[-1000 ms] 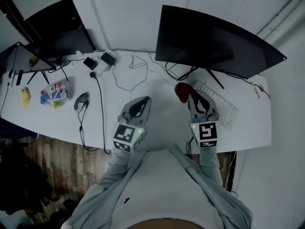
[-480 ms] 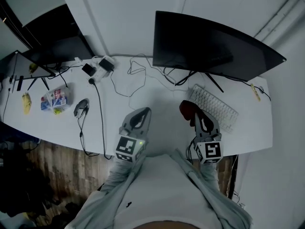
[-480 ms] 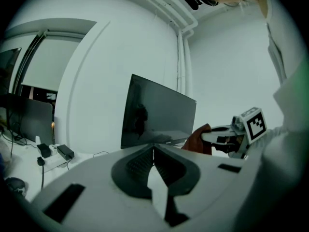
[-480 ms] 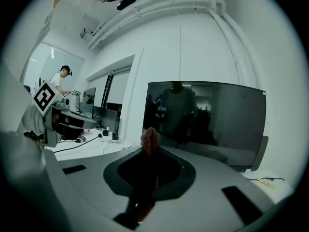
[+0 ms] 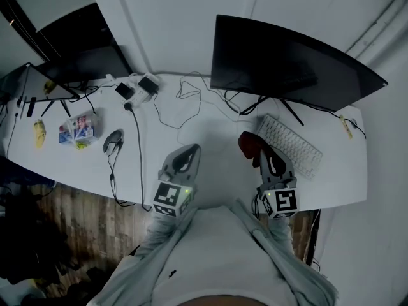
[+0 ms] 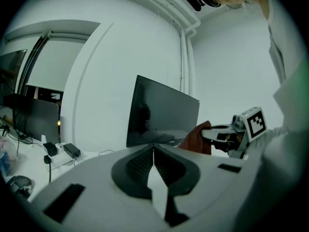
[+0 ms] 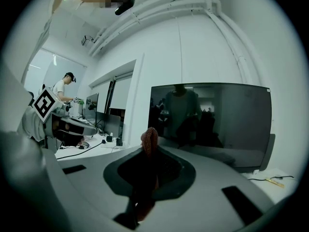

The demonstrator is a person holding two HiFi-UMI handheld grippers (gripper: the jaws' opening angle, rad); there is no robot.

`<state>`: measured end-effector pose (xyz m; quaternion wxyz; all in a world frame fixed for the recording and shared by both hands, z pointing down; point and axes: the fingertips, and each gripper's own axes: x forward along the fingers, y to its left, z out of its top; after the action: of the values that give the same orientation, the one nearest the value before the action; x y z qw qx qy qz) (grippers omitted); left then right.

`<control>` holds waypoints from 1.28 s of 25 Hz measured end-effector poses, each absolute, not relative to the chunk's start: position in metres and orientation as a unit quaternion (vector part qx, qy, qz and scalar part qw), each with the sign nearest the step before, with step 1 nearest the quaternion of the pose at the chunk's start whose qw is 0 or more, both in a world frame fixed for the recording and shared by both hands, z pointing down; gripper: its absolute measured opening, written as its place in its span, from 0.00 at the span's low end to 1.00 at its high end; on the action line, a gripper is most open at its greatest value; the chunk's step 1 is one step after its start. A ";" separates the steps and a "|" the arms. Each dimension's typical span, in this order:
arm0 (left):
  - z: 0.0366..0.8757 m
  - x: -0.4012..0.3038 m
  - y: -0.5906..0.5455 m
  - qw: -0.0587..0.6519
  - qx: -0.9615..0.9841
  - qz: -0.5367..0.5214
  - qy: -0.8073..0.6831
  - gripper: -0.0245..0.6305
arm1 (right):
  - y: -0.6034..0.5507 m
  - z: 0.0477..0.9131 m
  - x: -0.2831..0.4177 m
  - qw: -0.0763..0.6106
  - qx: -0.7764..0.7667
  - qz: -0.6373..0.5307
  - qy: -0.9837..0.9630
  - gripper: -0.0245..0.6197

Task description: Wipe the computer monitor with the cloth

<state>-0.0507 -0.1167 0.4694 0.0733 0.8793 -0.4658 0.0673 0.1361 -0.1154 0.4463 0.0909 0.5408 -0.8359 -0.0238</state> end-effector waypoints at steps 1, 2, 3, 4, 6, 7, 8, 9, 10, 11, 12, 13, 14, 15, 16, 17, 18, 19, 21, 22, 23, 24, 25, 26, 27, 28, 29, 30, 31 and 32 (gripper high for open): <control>0.468 -0.052 -0.117 0.072 0.879 0.066 -0.467 0.07 | -0.116 0.446 0.135 0.091 0.540 -0.025 -0.837 0.10; 0.467 -0.053 -0.118 0.070 0.878 0.064 -0.468 0.07 | -0.116 0.446 0.135 0.091 0.539 -0.025 -0.837 0.10; 0.466 -0.054 -0.118 0.069 0.878 0.063 -0.469 0.07 | -0.116 0.446 0.134 0.091 0.538 -0.026 -0.837 0.10; 0.465 -0.055 -0.118 0.068 0.878 0.062 -0.470 0.07 | -0.116 0.445 0.134 0.091 0.538 -0.025 -0.838 0.10; 0.466 -0.054 -0.117 0.068 0.879 0.059 -0.468 0.07 | -0.115 0.444 0.134 0.090 0.538 -0.024 -0.838 0.10; 0.466 -0.054 -0.117 0.069 0.880 0.058 -0.467 0.07 | -0.115 0.444 0.134 0.089 0.537 -0.024 -0.838 0.10; 0.465 -0.054 -0.116 0.069 0.880 0.058 -0.466 0.07 | -0.114 0.444 0.134 0.088 0.536 -0.024 -0.839 0.10; 0.465 -0.054 -0.116 0.069 0.880 0.057 -0.466 0.07 | -0.114 0.443 0.134 0.088 0.536 -0.024 -0.839 0.10; 0.465 -0.054 -0.116 0.068 0.881 0.057 -0.465 0.07 | -0.114 0.443 0.133 0.087 0.536 -0.024 -0.840 0.10; 0.464 -0.054 -0.116 0.067 0.881 0.058 -0.465 0.07 | -0.114 0.443 0.133 0.086 0.536 -0.023 -0.840 0.10; 0.464 -0.055 -0.116 0.066 0.881 0.058 -0.465 0.07 | -0.113 0.442 0.133 0.085 0.536 -0.023 -0.840 0.10; 0.464 -0.055 -0.116 0.067 0.881 0.058 -0.465 0.07 | -0.113 0.442 0.133 0.084 0.536 -0.021 -0.840 0.10; 0.464 -0.056 -0.115 0.068 0.881 0.059 -0.465 0.07 | -0.113 0.442 0.133 0.083 0.535 -0.020 -0.840 0.10; 0.464 -0.056 -0.115 0.069 0.880 0.060 -0.465 0.07 | -0.113 0.443 0.133 0.081 0.535 -0.018 -0.840 0.10; 0.465 -0.056 -0.115 0.070 0.880 0.061 -0.466 0.07 | -0.113 0.443 0.133 0.080 0.536 -0.016 -0.841 0.10; 0.466 -0.056 -0.115 0.070 0.880 0.062 -0.466 0.07 | -0.113 0.444 0.133 0.079 0.536 -0.015 -0.841 0.10; 0.467 -0.057 -0.116 0.071 0.879 0.063 -0.467 0.07 | -0.112 0.444 0.133 0.078 0.536 -0.014 -0.840 0.10; 0.467 -0.057 -0.116 0.071 0.878 0.063 -0.468 0.07 | -0.112 0.444 0.133 0.077 0.536 -0.013 -0.840 0.10; 0.467 -0.058 -0.117 0.071 0.878 0.062 -0.470 0.07 | -0.112 0.445 0.132 0.077 0.535 -0.012 -0.842 0.10; 0.467 -0.059 -0.117 0.071 0.877 0.062 -0.471 0.07 | -0.111 0.445 0.131 0.078 0.533 -0.013 -0.842 0.10; 0.467 -0.059 -0.117 0.070 0.877 0.062 -0.472 0.07 | -0.111 0.445 0.131 0.079 0.532 -0.014 -0.843 0.10; 0.467 -0.059 -0.117 0.071 0.876 0.062 -0.472 0.07 | -0.111 0.444 0.131 0.080 0.532 -0.015 -0.843 0.10; 0.467 -0.059 -0.117 0.071 0.876 0.061 -0.473 0.07 | -0.111 0.444 0.131 0.079 0.533 -0.014 -0.842 0.10; 0.468 -0.060 -0.117 0.071 0.876 0.061 -0.473 0.07 | -0.111 0.445 0.132 0.078 0.534 -0.011 -0.842 0.10; 0.468 -0.060 -0.118 0.072 0.876 0.061 -0.474 0.07 | -0.111 0.446 0.133 0.076 0.536 -0.009 -0.841 0.10; 0.468 -0.061 -0.118 0.073 0.875 0.061 -0.474 0.07 | -0.111 0.446 0.134 0.075 0.537 -0.006 -0.840 0.10; 0.468 -0.061 -0.119 0.073 0.875 0.061 -0.475 0.07 | -0.111 0.446 0.135 0.073 0.537 -0.005 -0.840 0.10; 0.468 -0.062 -0.119 0.073 0.874 0.061 -0.476 0.07 | -0.111 0.447 0.135 0.072 0.537 -0.004 -0.840 0.10; 0.468 -0.062 -0.119 0.073 0.874 0.061 -0.476 0.07 | -0.111 0.447 0.135 0.072 0.538 -0.002 -0.840 0.10; 0.468 -0.063 -0.119 0.073 0.874 0.061 -0.477 0.07 | -0.111 0.448 0.135 0.071 0.538 -0.001 -0.840 0.10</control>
<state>-0.0625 -0.1195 0.4684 0.0727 0.8737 -0.4771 0.0613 0.1355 -0.1108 0.4479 0.0709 0.5379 -0.8400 -0.0013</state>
